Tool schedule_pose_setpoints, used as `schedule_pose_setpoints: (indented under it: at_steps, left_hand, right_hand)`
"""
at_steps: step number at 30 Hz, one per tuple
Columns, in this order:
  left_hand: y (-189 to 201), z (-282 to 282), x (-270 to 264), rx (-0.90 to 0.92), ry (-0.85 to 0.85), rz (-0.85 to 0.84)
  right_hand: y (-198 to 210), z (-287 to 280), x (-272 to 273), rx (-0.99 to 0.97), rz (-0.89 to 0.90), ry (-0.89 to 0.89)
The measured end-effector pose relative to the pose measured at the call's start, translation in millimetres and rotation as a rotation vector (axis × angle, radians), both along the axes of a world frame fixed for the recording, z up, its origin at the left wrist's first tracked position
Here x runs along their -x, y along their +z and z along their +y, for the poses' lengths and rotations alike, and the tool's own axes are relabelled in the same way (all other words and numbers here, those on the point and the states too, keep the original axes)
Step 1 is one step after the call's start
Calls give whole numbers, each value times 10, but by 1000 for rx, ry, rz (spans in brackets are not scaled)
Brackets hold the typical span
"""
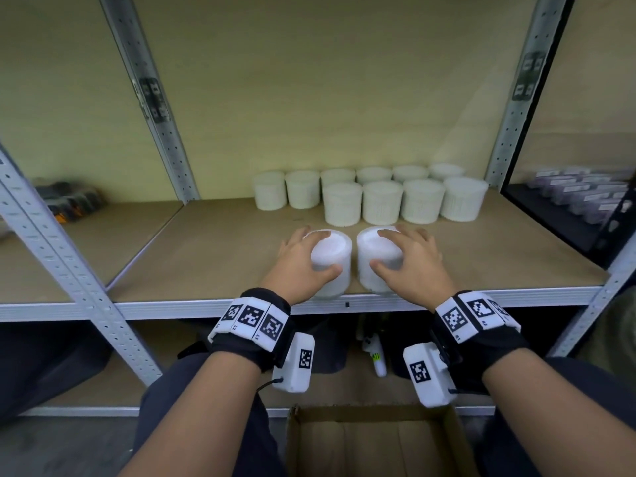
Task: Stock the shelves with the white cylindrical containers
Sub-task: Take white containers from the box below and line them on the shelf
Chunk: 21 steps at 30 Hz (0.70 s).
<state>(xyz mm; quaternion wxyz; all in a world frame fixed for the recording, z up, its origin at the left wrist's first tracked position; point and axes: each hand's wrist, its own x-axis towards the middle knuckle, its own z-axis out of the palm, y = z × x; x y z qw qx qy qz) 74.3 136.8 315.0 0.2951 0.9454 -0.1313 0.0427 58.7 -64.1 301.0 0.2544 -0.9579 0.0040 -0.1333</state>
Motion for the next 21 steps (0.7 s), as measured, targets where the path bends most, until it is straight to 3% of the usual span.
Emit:
schedule_pose_setpoints:
  at_steps: [6,10,21]
  left_hand:
    - [128,28,138,-19,-13,-158]
    - [150,14,147,-44,-10,-137]
    - [125,-6,46,-37,20,-163]
  right_hand:
    - [198,-30,101,-14,-4,12]
    - [281,-72,122,2,66,40]
    - [283,-72,5,50,22,101]
